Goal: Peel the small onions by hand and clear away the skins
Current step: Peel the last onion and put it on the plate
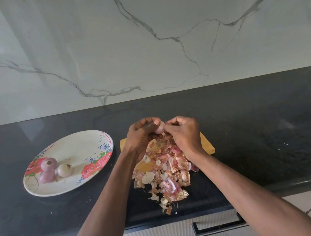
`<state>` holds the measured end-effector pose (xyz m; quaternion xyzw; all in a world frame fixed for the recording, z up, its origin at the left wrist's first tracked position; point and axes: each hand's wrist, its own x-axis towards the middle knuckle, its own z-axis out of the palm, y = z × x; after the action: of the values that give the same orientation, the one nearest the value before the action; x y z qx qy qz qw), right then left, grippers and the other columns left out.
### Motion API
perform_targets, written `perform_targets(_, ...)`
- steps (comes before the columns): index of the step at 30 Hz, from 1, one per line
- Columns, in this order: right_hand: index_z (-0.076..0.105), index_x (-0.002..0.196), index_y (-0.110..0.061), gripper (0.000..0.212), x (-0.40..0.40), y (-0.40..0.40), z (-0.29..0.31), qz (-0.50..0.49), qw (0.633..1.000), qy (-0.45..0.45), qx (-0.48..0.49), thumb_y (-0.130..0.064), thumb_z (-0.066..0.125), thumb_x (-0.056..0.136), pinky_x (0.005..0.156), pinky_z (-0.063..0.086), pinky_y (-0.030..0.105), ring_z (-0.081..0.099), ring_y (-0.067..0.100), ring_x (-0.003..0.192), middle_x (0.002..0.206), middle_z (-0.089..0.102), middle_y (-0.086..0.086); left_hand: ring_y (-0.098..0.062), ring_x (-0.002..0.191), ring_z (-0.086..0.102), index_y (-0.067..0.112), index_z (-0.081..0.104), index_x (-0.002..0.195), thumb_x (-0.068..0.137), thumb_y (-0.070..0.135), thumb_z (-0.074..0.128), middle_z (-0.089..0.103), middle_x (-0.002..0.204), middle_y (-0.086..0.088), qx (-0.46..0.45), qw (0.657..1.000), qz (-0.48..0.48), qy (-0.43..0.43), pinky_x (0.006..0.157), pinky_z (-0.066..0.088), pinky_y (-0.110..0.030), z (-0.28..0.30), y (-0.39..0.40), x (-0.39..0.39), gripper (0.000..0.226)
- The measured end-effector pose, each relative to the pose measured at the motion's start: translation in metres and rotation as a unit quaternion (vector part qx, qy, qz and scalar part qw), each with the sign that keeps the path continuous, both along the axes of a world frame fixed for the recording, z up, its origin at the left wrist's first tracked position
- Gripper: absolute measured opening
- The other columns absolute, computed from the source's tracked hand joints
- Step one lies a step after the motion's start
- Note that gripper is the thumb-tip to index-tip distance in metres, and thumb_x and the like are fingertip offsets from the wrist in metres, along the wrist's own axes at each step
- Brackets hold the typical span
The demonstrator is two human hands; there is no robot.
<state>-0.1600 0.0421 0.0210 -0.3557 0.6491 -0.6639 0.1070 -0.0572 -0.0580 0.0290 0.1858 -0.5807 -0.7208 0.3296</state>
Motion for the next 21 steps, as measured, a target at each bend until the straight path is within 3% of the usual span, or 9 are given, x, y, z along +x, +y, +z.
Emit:
perform_targets(2,0.075,0.070,-0.009,0.011,-0.002,0.000,0.000,0.003,0.999,-0.041,0.003,-0.009,0.080,0.080,0.055,0.057,0.032,0.068,0.014,0.057,0.063,0.072,0.002,-0.020,0.068,0.062,-0.002,0.065,0.098,0.097,0.002,0.058,0.067,0.083,-0.015,0.027,0.999,-0.018,0.006,0.058,0.054,-0.023,0.002,0.000,0.001,0.008)
perform_targets(5,0.075,0.069,-0.009,0.014,-0.007,-0.002,-0.004,-0.015,0.996,-0.085,0.016,-0.008,0.075,0.083,0.061,0.058,0.043,0.069,0.023,0.062,0.066,0.073,0.009,-0.022,0.069,0.063,-0.004,0.064,0.099,0.099,0.002,0.053,0.070,0.088,-0.016,0.065,0.997,-0.039,0.008,0.059,0.055,-0.023,0.006,0.001,0.003,0.013)
perform_targets(7,0.075,0.070,-0.008,0.016,-0.010,-0.002,-0.005,-0.028,0.993,-0.112,0.018,-0.006,0.072,0.085,0.058,0.056,0.037,0.069,0.019,0.059,0.066,0.073,0.010,-0.024,0.069,0.064,-0.003,0.064,0.100,0.099,0.002,0.051,0.071,0.091,-0.018,0.087,0.995,-0.044,0.012,0.060,0.056,-0.023,0.008,0.001,0.005,0.014)
perform_targets(13,0.072,0.073,-0.010,0.018,-0.013,0.000,-0.003,-0.042,0.993,-0.106,0.020,-0.007,0.070,0.090,0.060,0.058,0.040,0.068,0.021,0.055,0.070,0.072,0.012,-0.027,0.076,0.068,0.000,0.064,0.111,0.100,0.001,0.049,0.070,0.095,-0.018,0.112,0.992,-0.049,0.024,0.064,0.059,-0.025,0.010,-0.002,0.008,0.019)
perform_targets(17,0.072,0.082,-0.014,0.010,-0.012,0.001,-0.004,-0.054,0.998,-0.013,0.041,-0.012,0.068,0.092,0.056,0.058,0.041,0.066,0.019,0.053,0.073,0.072,0.005,-0.031,0.084,0.071,0.001,0.060,0.118,0.101,-0.001,0.045,0.070,0.104,-0.022,0.145,0.987,-0.038,0.050,0.071,0.062,-0.030,0.011,-0.005,0.008,0.022)
perform_targets(19,0.074,0.076,-0.010,0.016,-0.010,-0.001,-0.007,-0.065,0.991,0.092,0.069,-0.016,0.070,0.090,0.053,0.051,0.033,0.063,0.014,0.055,0.068,0.069,0.001,-0.035,0.090,0.071,-0.002,0.060,0.118,0.102,-0.001,0.044,0.069,0.104,-0.023,0.159,0.985,-0.031,0.061,0.075,0.063,-0.033,0.010,-0.007,0.008,0.022)
perform_targets(21,0.076,0.080,-0.009,0.007,-0.008,-0.003,-0.009,-0.060,0.981,0.167,0.084,-0.013,0.075,0.086,0.060,0.049,0.022,0.062,0.009,0.069,0.081,0.070,-0.001,-0.036,0.094,0.071,-0.005,0.060,0.116,0.103,0.002,0.044,0.067,0.102,-0.022,0.166,0.983,-0.028,0.067,0.076,0.062,-0.032,0.009,-0.008,0.008,0.021)
